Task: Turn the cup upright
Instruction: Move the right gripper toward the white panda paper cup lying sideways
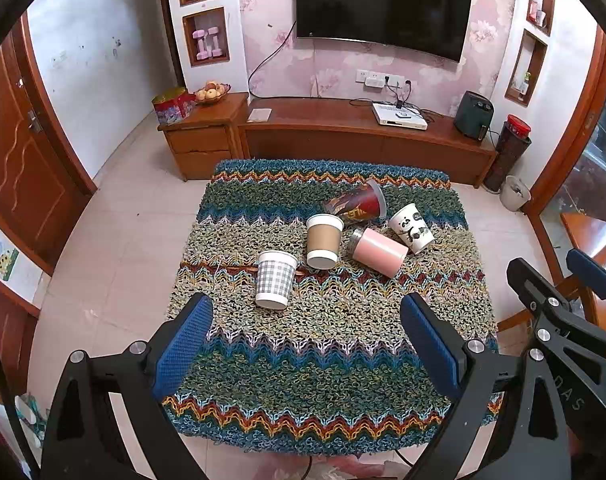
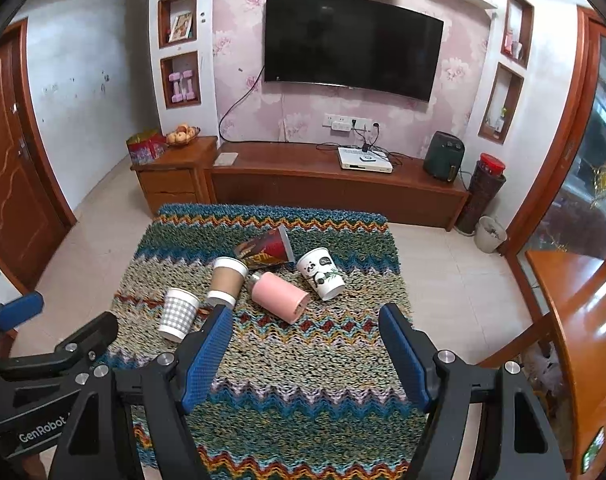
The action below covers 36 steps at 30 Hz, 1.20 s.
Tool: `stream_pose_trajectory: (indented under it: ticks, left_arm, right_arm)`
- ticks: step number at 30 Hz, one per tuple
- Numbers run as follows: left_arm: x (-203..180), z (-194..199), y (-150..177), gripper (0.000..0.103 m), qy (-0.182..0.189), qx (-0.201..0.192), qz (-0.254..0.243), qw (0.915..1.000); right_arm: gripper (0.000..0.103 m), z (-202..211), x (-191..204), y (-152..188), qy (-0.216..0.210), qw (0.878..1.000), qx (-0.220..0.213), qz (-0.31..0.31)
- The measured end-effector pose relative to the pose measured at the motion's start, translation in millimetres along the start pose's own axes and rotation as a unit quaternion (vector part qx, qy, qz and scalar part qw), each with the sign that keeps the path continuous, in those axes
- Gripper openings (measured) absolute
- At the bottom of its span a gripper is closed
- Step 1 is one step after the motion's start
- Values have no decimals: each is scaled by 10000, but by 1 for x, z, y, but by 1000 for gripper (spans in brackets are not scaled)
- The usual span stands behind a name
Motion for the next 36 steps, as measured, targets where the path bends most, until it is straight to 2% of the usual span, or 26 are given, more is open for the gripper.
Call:
stream_pose_trajectory:
  ticks: [19,28,36]
  left_arm:
    - [-28,-13,18,96,-249,31,260,9993]
    - [-47,-23,36,96,-380,104,312,9987]
    - [-46,-34,37,96,-465,151,419,9979]
  right_arm:
    - [76,-13,-26,17,-136,9994,65,300]
    - [76,-26,-45,35,-376,9985,200,346]
    - [76,-40,-45,37,-420,9965,145,706]
Point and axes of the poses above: each gripper's, at about its wrist camera, not at the fingertips, and z roughly against the way its jaws point, x to its left, y to its underside, the point moved 1 cm from there along -z, roughly the way its jaws point, and after that the axes turned 6 degrees about -x, right-handed, at the moved point
